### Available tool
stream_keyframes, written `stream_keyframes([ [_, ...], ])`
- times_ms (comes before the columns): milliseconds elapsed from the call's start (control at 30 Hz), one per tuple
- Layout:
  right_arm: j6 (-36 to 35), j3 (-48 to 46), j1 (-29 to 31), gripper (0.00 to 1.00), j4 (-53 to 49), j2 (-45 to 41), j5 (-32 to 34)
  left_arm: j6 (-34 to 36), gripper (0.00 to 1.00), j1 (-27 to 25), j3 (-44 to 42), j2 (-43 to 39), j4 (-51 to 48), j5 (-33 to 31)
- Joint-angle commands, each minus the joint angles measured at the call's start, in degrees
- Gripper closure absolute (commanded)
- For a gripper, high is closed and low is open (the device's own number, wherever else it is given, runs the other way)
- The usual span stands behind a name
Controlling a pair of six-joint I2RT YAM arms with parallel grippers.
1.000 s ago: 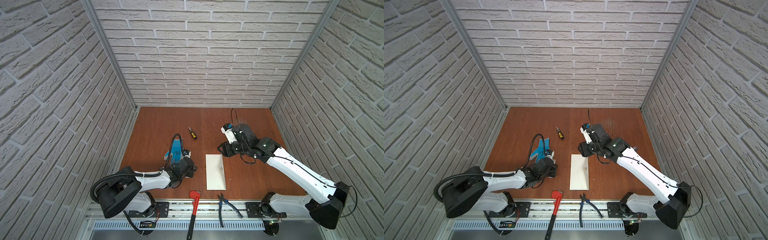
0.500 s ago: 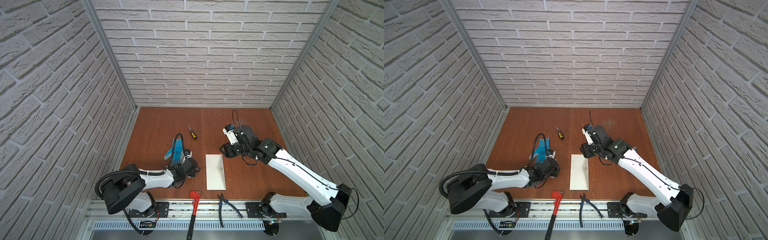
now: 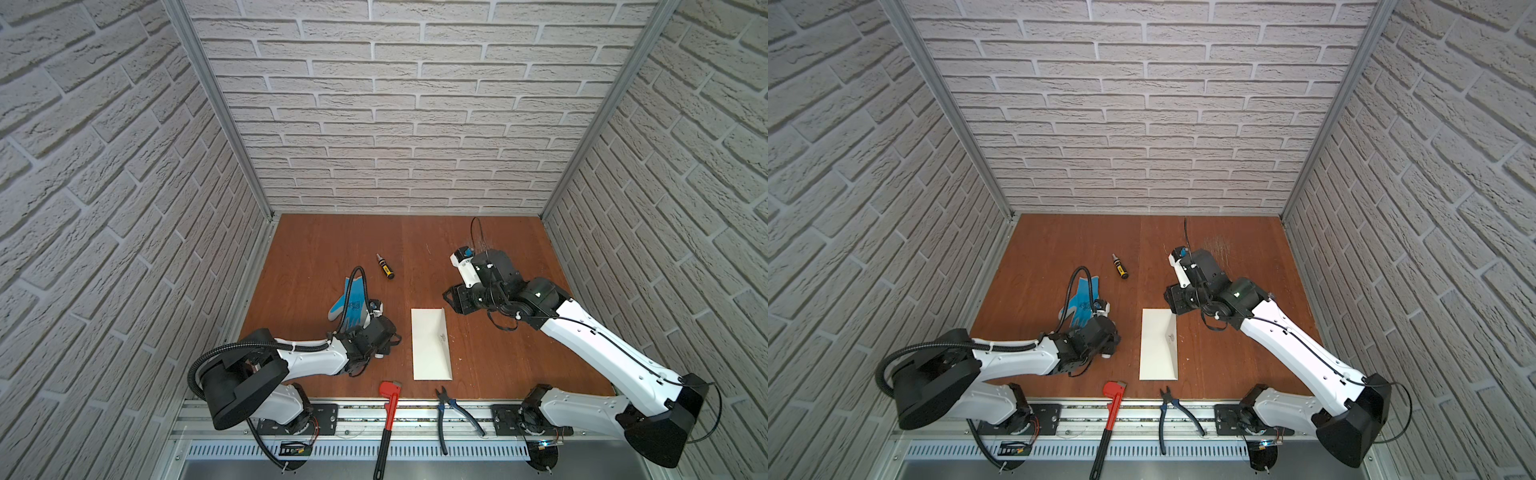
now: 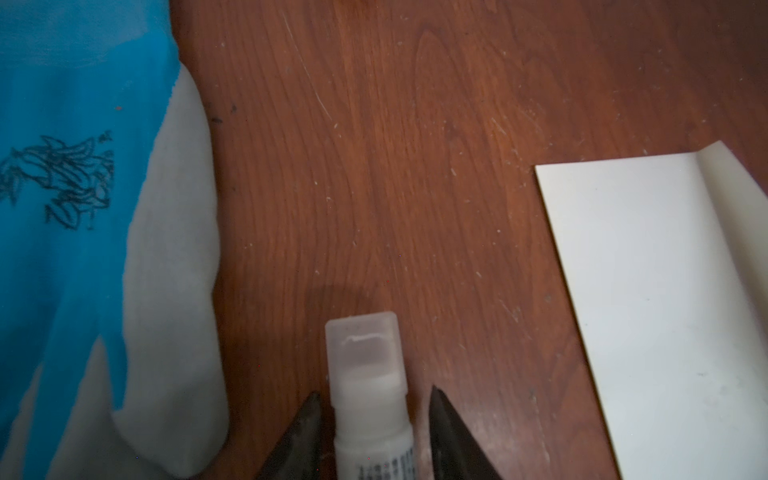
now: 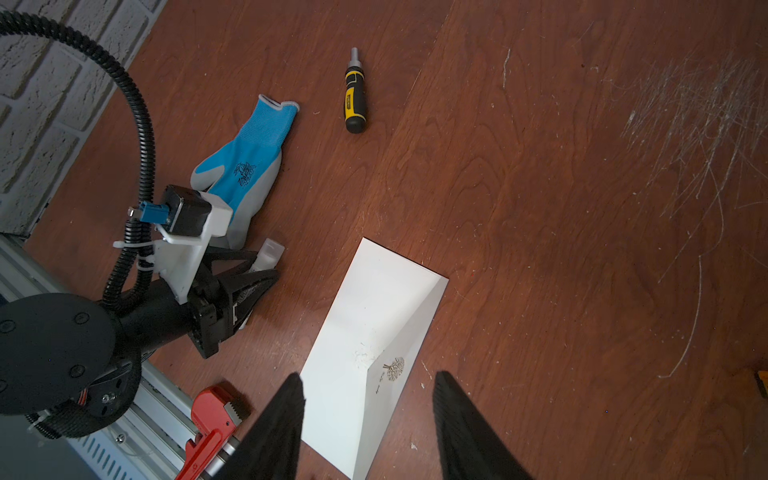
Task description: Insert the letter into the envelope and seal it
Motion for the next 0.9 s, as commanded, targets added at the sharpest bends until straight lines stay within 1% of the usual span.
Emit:
stream_keyframes([
  [0,-0.92,-0.36,-0.55,0.48,0.42,-1.43,0.54,0.33,0.53,-0.24,1.58,-2.09,-1.23,-0.16],
  [167,-1.31,-0.19,-1.36,0.47,0.74,-1.61,0.69,3.38,0.44,-0.24,4.56,-6.91,-3.54,-1.19],
  [333,-1.54,-0.01,-3.21,0.47,1.81,-2.06,0.68,9.74,0.36,0.36,9.16,-12.98,-6.18,-2.53],
  [433,-1.75,-0.39,-4.78,0.47,3.06,-2.59,1.10,14.03,0.34,1.13,11.15,-16.60,-6.34,-3.22],
  [533,-3.31,-3.00,-6.10,0.47,7.00,-3.85,4.02,19.10,0.31,2.96,11.68,-19.96,-5.27,-5.20],
  [600,-5.95,-7.32,-6.45,0.47,12.80,-6.09,7.62,22.46,0.29,5.24,11.49,-21.76,-4.22,-6.15],
  [667,-8.25,-13.10,-6.72,0.46,21.10,-9.14,13.15,25.22,0.28,9.05,10.96,-23.40,-2.85,-6.14],
  [733,-12.01,-19.94,-7.76,0.45,30.21,-11.93,17.65,28.12,0.28,13.61,9.17,-25.32,0.23,-6.09],
  [767,-14.04,-23.06,-8.22,0.44,34.61,-12.90,19.27,28.81,0.27,15.90,8.39,-26.03,1.27,-6.03],
  [833,-19.56,-30.51,-9.04,0.43,46.01,-14.75,24.56,30.74,0.27,21.20,6.08,-27.48,4.90,-5.72],
  [867,-20.86,-33.21,-9.87,0.43,50.03,-15.00,26.60,31.31,0.27,23.44,5.11,-27.79,6.08,-5.94],
])
